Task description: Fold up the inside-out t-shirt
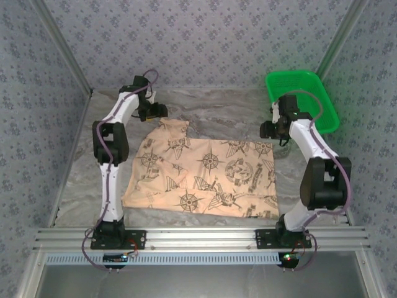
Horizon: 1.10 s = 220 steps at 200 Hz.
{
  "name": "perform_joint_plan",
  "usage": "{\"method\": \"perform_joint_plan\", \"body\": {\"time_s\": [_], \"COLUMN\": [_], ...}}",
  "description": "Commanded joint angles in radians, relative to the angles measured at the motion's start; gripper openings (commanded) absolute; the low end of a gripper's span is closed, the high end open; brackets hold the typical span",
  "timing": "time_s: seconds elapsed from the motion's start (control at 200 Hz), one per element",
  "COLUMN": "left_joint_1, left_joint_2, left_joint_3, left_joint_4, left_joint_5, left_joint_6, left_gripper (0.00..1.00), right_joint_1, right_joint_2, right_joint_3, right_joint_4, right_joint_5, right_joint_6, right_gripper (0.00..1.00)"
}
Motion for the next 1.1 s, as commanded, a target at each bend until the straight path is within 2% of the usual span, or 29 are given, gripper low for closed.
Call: {"method": "perform_joint_plan", "body": {"time_s": [0.0,0.16,0.33,0.38,0.445,0.495,0.54,0.69,0.775,0.87,0.89,1.009,1.094], "left_joint_1": [-0.002,-0.011,-0.011,-0.008,-0.007,-0.007,-0.007,-0.002,-0.001,-0.001,0.0,-0.004,-0.014], "left_joint_2": [0.069,0.181,0.248,0.254,0.267,0.273,0.277,0.268,0.249,0.225,0.218,0.15,0.076], "left_joint_3": [0.127,0.257,0.326,0.32,0.321,0.318,0.316,0.321,0.328,0.329,0.329,0.31,0.26], "left_joint_4": [-0.1,-0.156,-0.216,-0.218,-0.229,-0.237,-0.241,-0.232,-0.225,-0.213,-0.21,-0.166,-0.114], "left_joint_5": [0.116,0.154,0.181,0.211,0.248,0.265,0.269,0.268,0.229,0.203,0.206,0.212,0.211], "left_joint_6": [0.044,0.049,0.071,0.074,0.082,0.091,0.094,0.098,0.108,0.134,0.146,0.214,0.315], "left_gripper": [0.72,0.72,0.71,0.71,0.69,0.67,0.63,0.3,0.18,0.06,0.0,0.0,0.0], "right_joint_1": [-0.019,-0.025,-0.032,-0.035,-0.04,-0.043,-0.043,-0.036,-0.032,-0.025,-0.024,-0.003,0.021], "right_joint_2": [0.084,0.181,0.286,0.306,0.333,0.352,0.365,0.378,0.383,0.373,0.364,0.294,0.244], "right_joint_3": [0.04,0.088,0.138,0.144,0.161,0.175,0.187,0.195,0.196,0.197,0.194,0.157,0.126], "right_joint_4": [-0.11,-0.126,-0.117,-0.118,-0.128,-0.14,-0.149,-0.158,-0.157,-0.139,-0.129,-0.048,0.023], "right_joint_5": [0.017,0.096,0.068,0.075,0.053,0.025,0.009,-0.032,-0.027,-0.006,-0.005,-0.007,0.067], "right_joint_6": [-0.074,-0.101,-0.14,-0.157,-0.182,-0.2,-0.213,-0.235,-0.262,-0.284,-0.288,-0.331,-0.362], "right_gripper": [0.58,0.57,0.57,0.55,0.45,0.43,0.38,0.22,0.05,0.0,0.0,0.0,0.0]}}
